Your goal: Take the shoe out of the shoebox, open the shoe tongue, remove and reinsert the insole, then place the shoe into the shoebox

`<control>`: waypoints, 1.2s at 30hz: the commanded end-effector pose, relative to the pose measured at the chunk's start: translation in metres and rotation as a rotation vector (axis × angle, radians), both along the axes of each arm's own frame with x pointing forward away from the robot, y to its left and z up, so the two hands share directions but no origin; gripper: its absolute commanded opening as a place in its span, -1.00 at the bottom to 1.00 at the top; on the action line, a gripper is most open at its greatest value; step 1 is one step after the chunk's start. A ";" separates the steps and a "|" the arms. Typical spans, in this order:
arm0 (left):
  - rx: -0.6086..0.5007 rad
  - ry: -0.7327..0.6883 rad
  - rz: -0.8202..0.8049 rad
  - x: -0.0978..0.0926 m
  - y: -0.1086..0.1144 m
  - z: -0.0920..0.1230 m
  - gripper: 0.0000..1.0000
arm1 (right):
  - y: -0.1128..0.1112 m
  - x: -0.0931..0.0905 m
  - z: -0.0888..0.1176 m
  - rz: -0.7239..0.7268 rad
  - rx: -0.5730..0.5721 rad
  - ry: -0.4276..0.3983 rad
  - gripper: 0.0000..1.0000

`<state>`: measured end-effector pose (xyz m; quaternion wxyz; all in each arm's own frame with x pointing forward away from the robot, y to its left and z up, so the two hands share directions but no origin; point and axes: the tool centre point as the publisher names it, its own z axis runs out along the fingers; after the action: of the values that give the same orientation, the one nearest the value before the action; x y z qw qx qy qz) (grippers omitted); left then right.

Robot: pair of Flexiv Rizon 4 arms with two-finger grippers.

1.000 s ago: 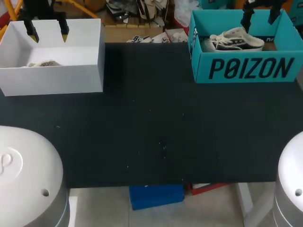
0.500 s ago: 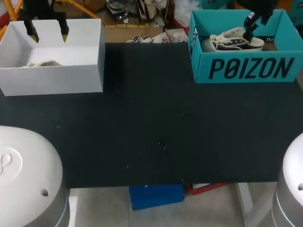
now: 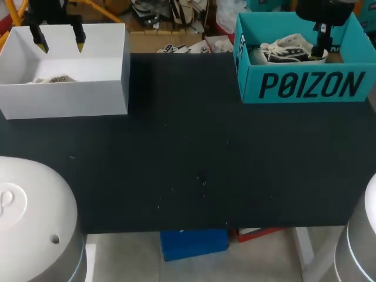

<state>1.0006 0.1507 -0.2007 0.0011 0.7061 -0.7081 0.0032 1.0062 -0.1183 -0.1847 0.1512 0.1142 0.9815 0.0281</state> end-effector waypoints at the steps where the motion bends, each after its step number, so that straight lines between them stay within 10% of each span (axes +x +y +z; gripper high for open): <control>1: 0.003 0.002 0.001 0.000 0.000 0.000 1.00 | -0.001 0.037 -0.007 0.277 -0.002 0.099 1.00; 10: 0.003 0.002 0.001 0.000 0.000 0.000 1.00 | 0.008 0.081 -0.027 0.319 -0.048 0.121 0.88; 20: 0.003 0.002 0.001 0.000 0.000 0.000 1.00 | -0.005 0.133 -0.057 0.266 -0.125 0.081 0.00; 36: 0.003 0.002 0.001 0.000 0.000 0.000 1.00 | -0.023 0.185 -0.116 0.236 -0.108 0.125 0.00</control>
<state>1.0005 0.1508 -0.2007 0.0011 0.7060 -0.7082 0.0032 1.1723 -0.1397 -0.2828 0.1131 -0.0115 0.9934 -0.0165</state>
